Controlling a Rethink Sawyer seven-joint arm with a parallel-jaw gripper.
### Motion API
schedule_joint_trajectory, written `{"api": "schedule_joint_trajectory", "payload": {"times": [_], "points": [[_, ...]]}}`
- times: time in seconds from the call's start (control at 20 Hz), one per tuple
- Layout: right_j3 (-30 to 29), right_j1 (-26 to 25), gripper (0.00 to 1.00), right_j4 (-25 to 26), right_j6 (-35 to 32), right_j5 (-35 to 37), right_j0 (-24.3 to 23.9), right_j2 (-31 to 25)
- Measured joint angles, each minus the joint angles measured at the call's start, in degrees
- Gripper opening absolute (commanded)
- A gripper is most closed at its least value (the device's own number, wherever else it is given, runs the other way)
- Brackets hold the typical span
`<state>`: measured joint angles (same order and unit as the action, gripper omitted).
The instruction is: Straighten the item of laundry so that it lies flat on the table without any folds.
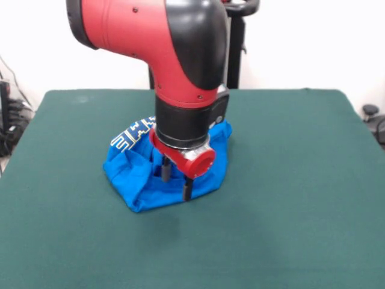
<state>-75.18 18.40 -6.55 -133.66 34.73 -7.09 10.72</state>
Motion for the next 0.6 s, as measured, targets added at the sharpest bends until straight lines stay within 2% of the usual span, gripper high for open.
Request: {"api": "schedule_joint_trajectory", "payload": {"times": [0.3,0.6], "points": [[-0.66,-0.17,1.00,-0.68,0.00,-0.02,1.62,0.06],[-0.90,-2.47,1.00,-1.38,-0.06,-2.13,2.40,0.53]]}}
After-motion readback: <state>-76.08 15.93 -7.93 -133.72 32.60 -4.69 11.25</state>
